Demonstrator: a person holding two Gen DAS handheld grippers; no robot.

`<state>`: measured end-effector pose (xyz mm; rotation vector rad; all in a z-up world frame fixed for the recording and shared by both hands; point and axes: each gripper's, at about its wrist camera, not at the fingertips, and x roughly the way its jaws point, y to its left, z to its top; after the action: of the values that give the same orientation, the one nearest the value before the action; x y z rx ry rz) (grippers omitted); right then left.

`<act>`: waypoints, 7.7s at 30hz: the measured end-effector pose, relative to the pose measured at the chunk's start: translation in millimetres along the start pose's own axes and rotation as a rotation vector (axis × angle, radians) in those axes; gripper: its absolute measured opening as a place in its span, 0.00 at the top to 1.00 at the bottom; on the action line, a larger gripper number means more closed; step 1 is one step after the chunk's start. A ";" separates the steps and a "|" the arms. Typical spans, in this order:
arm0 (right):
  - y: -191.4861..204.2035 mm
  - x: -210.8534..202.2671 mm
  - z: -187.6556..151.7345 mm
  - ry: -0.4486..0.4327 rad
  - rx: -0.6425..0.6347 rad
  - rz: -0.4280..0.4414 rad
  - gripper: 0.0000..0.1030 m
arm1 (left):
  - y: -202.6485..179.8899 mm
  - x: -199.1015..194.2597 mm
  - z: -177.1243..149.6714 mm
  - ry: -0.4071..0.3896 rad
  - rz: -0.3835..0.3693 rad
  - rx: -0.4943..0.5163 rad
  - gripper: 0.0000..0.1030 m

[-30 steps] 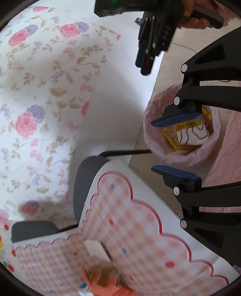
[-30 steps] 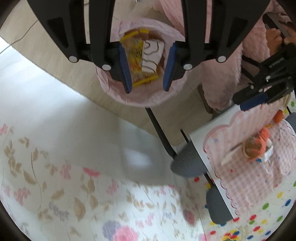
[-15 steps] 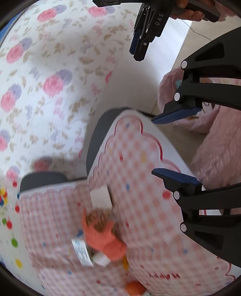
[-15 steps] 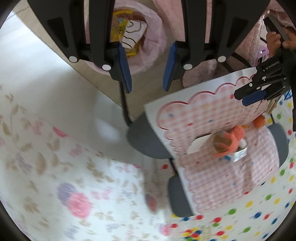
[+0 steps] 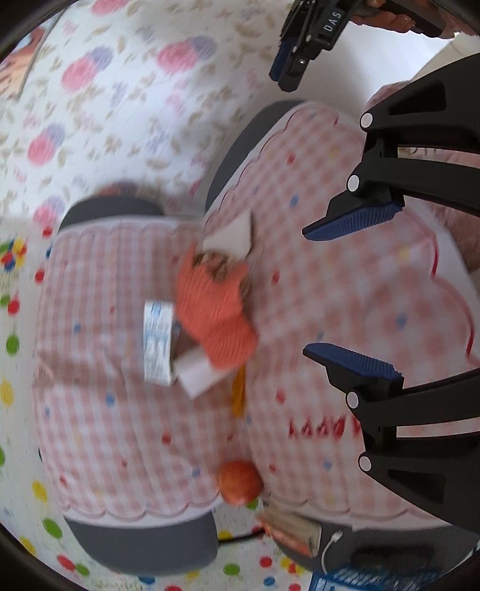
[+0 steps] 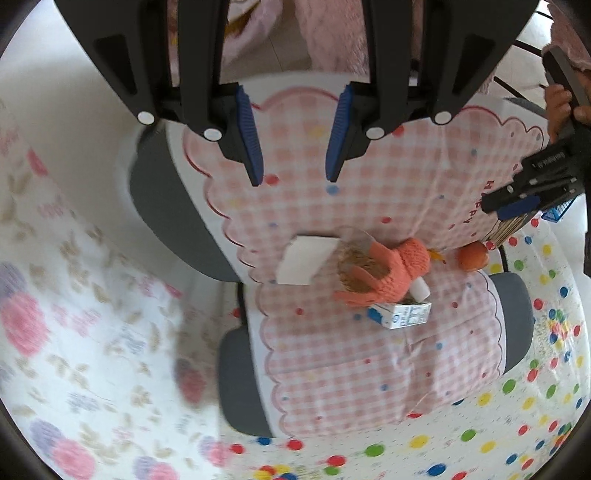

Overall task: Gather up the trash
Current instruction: 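Move both open grippers back over the chair seat, then grasp the flat white paper sheet with the right gripper, then grasp the white sponge block with the left gripper while the right holds the paper sheet, then carry the sponge and paper sheet to the pink bin and release both, then move both open grippers back over the chair seat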

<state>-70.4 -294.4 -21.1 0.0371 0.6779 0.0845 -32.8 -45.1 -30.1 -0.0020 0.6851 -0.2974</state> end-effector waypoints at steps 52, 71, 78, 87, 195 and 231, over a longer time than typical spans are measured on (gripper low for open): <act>1.8 135.5 56.1 0.092 -0.002 -0.037 0.30 | 74.5 77.4 24.6 0.067 0.113 -0.135 0.29; 11.4 109.4 61.4 -0.005 -0.044 -0.017 0.30 | 73.2 123.4 103.9 -0.007 0.079 -0.128 0.31; -1.0 117.0 61.7 -0.007 -0.011 -0.015 0.30 | 34.0 126.1 124.6 -0.044 0.048 -0.053 0.17; -10.6 119.4 59.2 0.005 0.012 0.003 0.29 | 9.6 156.4 150.5 -0.025 0.246 0.013 0.17; -98.8 -86.0 -192.4 0.241 0.259 -0.277 0.29 | -253.0 32.7 -104.5 0.156 -0.518 0.365 0.61; -77.6 -82.7 -86.0 -0.011 0.177 -0.206 0.24 | -121.6 -0.1 -45.7 0.000 -0.265 0.165 0.30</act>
<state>-183.4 -378.5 -41.2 0.1371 0.6734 -0.1740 -94.1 -157.2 -53.5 0.0646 0.6591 -0.6081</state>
